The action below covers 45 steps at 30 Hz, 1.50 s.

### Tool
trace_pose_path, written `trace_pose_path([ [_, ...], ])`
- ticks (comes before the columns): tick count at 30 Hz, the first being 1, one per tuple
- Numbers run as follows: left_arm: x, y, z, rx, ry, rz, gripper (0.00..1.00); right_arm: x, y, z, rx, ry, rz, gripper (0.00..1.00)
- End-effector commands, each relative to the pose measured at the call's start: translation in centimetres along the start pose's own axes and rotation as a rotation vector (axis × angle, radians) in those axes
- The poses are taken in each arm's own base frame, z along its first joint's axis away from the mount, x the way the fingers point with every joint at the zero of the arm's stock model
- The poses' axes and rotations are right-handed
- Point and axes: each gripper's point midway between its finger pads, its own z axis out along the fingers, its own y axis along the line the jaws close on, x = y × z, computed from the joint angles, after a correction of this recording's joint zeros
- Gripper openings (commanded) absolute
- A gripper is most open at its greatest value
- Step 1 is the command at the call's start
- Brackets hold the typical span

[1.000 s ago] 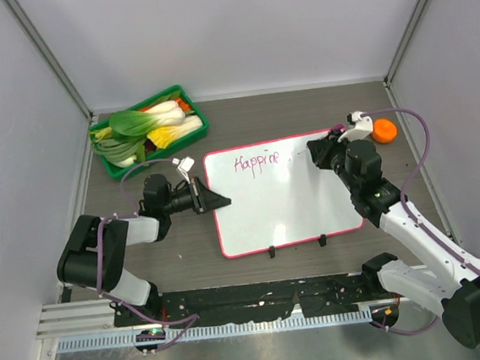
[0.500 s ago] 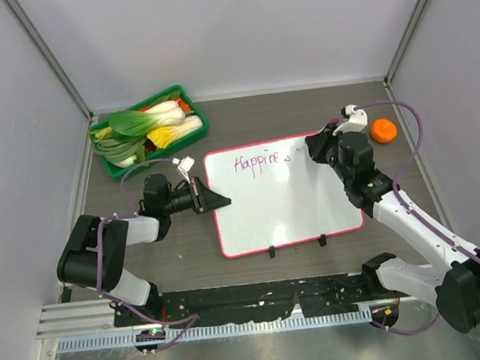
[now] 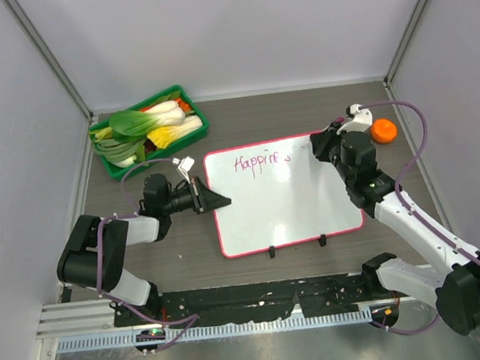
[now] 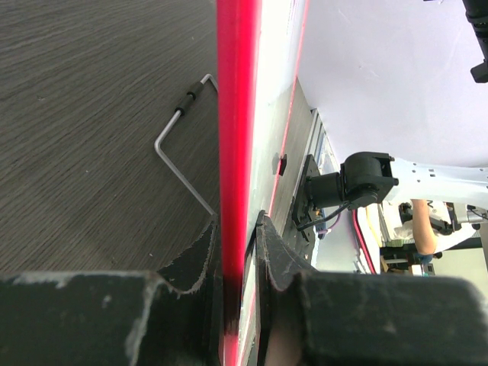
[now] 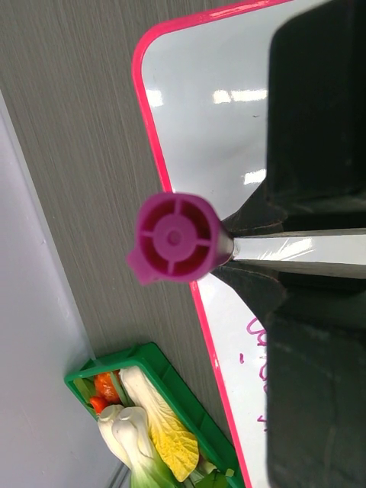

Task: Write a sentence on the whiteboard

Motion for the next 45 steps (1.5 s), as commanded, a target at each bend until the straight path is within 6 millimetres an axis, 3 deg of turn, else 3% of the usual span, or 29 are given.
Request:
trace_pose_path([
  [1, 1.8, 4.1, 0.0, -0.166, 0.017, 0.014, 0.00, -1.3, -0.4, -0.1, 0.020, -0.049, 0.002, 0.01],
  [15, 1.9, 4.2, 0.0, -0.167, 0.018, 0.010, 0.00, 0.4, -0.8, 0.7, 0.014, -0.001, 0.005, 0.01],
  [27, 1.8, 4.2, 0.0, -0.167, 0.016, 0.014, 0.00, 2.4, -0.5, 0.1, -0.026, 0.079, -0.007, 0.01],
  [33, 1.8, 4.2, 0.0, -0.167, 0.016, 0.014, 0.00, 3.2, -1.4, -0.6, 0.001, 0.095, -0.022, 0.01],
  [45, 1.8, 4.2, 0.0, -0.167, 0.016, 0.014, 0.00, 1.1, -1.7, -0.2, 0.049, 0.027, -0.005, 0.01],
])
